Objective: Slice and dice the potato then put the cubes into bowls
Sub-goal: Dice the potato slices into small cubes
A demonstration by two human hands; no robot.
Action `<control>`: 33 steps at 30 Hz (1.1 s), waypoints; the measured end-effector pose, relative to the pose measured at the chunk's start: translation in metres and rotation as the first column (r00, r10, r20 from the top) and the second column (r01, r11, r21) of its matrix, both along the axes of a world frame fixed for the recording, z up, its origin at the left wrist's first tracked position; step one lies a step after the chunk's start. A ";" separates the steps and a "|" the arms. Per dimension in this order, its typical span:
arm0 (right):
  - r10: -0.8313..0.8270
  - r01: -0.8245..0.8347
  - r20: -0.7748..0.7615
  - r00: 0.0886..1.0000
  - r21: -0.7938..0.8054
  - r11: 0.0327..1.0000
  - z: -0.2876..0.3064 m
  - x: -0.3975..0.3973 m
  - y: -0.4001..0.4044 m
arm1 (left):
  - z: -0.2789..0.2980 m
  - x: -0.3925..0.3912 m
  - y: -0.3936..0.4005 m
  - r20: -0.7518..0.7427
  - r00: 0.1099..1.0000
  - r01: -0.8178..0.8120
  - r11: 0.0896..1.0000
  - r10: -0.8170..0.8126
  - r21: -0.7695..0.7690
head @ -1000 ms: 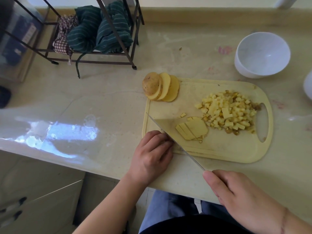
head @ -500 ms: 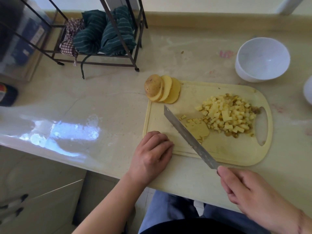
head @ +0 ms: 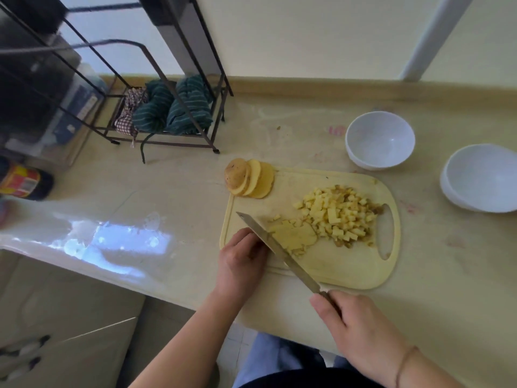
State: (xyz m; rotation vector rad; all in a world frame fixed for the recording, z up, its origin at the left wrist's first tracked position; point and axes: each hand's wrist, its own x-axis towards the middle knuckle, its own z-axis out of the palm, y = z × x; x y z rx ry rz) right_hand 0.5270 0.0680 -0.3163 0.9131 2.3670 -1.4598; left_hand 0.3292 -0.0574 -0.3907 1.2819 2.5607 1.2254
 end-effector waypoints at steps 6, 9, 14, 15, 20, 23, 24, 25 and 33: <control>0.236 -0.239 0.035 0.971 0.165 0.957 0.008 0.006 0.010 | 0.025 0.026 -0.008 0.119 0.973 -0.179 0.975 0.195 -0.130; 0.301 -0.298 0.026 0.953 0.235 0.925 0.007 0.007 0.013 | 0.018 0.035 -0.022 0.090 0.987 -0.117 0.977 0.135 -0.181; 0.354 -0.368 0.100 0.930 0.285 0.885 -0.001 0.015 0.010 | 0.007 0.027 -0.035 0.082 0.996 -0.006 0.983 0.022 -0.186; 0.356 -0.384 0.144 0.923 0.300 0.873 -0.002 0.015 0.007 | 0.005 0.024 -0.038 0.077 0.997 0.017 0.984 -0.003 -0.179; 0.295 -0.344 0.178 0.939 0.409 0.845 -0.010 0.011 -0.004 | 0.003 0.011 -0.043 0.061 0.997 0.052 0.992 -0.045 -0.118; 0.257 -0.317 0.190 0.948 0.477 0.819 -0.016 0.006 -0.007 | 0.003 0.011 -0.041 0.031 0.998 0.060 0.995 -0.058 -0.083; 0.243 -0.303 0.183 0.953 0.492 0.816 -0.020 0.005 -0.009 | 0.002 0.012 -0.041 0.021 0.998 0.059 0.995 -0.058 -0.077; 0.236 -0.292 0.174 0.956 0.514 0.806 -0.022 0.002 -0.011 | 0.002 0.012 -0.041 0.012 0.998 0.059 0.996 -0.058 -0.067; 0.167 -0.263 0.211 0.963 0.609 0.748 -0.018 -0.003 -0.012 | 0.000 0.013 -0.041 -0.022 0.997 0.077 0.996 -0.078 -0.032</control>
